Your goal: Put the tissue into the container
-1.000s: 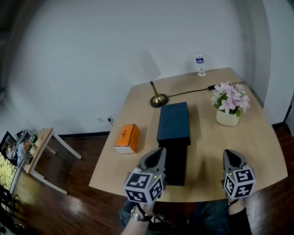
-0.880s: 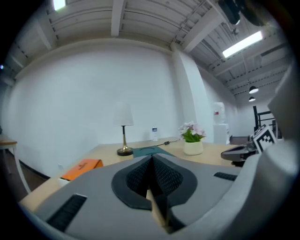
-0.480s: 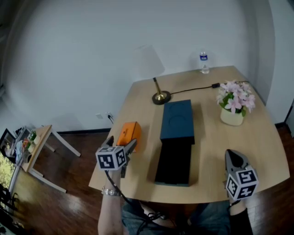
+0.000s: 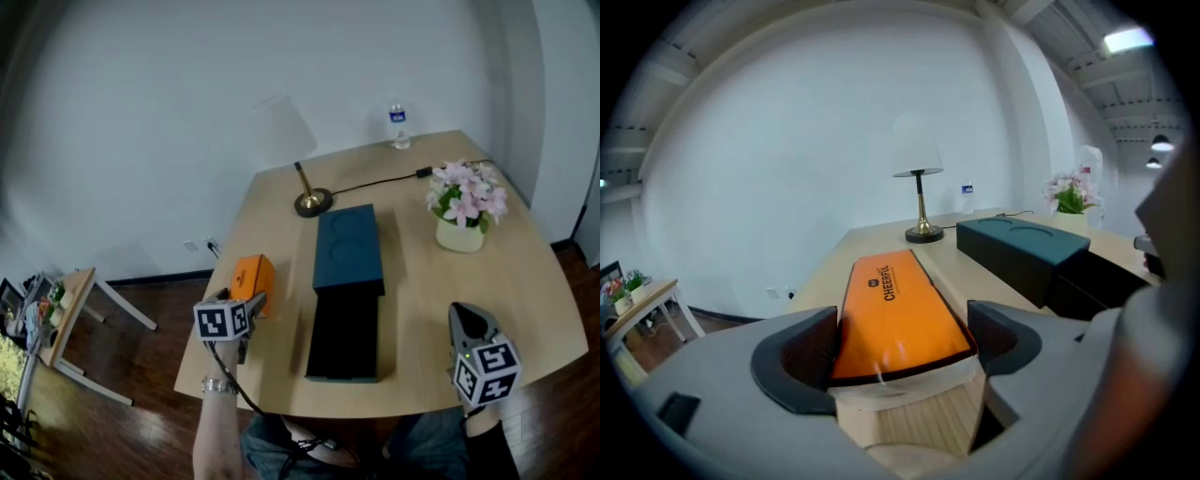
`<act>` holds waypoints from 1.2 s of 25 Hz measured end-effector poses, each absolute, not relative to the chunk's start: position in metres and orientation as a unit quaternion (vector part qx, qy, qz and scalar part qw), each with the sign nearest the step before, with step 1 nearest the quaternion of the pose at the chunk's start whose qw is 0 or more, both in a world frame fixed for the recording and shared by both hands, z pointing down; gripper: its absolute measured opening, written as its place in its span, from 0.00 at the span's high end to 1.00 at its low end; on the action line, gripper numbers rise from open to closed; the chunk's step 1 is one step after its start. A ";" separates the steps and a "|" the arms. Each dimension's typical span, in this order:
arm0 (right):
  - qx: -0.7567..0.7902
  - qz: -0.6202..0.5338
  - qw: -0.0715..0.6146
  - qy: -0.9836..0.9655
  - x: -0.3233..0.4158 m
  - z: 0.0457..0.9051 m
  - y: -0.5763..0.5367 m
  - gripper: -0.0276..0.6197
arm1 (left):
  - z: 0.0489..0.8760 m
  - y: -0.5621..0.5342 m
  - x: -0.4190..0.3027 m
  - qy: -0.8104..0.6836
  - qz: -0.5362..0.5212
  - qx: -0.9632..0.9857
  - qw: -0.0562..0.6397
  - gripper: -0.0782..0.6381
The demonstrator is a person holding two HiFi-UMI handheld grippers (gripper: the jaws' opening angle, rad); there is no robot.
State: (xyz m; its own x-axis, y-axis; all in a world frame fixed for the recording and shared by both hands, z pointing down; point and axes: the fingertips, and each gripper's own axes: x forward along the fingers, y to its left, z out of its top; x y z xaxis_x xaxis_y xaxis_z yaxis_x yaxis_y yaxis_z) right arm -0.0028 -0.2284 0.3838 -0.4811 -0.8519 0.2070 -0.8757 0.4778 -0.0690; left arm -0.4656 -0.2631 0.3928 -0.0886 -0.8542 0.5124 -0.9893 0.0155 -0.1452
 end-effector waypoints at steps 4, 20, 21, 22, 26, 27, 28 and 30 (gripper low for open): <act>0.506 0.082 0.072 -0.856 -0.003 0.383 -0.229 0.97 | 0.388 -0.262 -0.467 -0.706 0.236 0.654 0.130 0.37; 0.507 0.083 0.071 -0.855 -0.004 0.381 -0.228 0.97 | 0.314 -0.176 -0.343 -0.670 0.145 0.724 0.073 0.43; 0.507 0.084 0.070 -0.855 -0.004 0.380 -0.228 0.97 | 0.312 -0.171 -0.326 -0.662 0.142 0.732 0.073 0.43; 0.507 0.083 0.070 -0.855 -0.005 0.380 -0.228 0.97 | 0.312 -0.167 -0.311 -0.654 0.139 0.740 0.074 0.43; 0.508 0.082 0.070 -0.855 -0.004 0.380 -0.228 0.97 | 0.324 -0.155 -0.261 -0.633 0.131 0.757 0.093 0.43; 0.508 0.083 0.070 -0.854 -0.004 0.381 -0.228 0.97 | 0.327 -0.154 -0.253 -0.634 0.132 0.756 0.095 0.43; 0.508 0.083 0.070 -0.854 -0.004 0.381 -0.228 0.97 | 0.328 -0.153 -0.248 -0.636 0.134 0.755 0.094 0.44; 0.509 0.083 0.069 -0.854 -0.005 0.381 -0.229 0.97 | 0.325 -0.152 -0.242 -0.637 0.136 0.753 0.094 0.44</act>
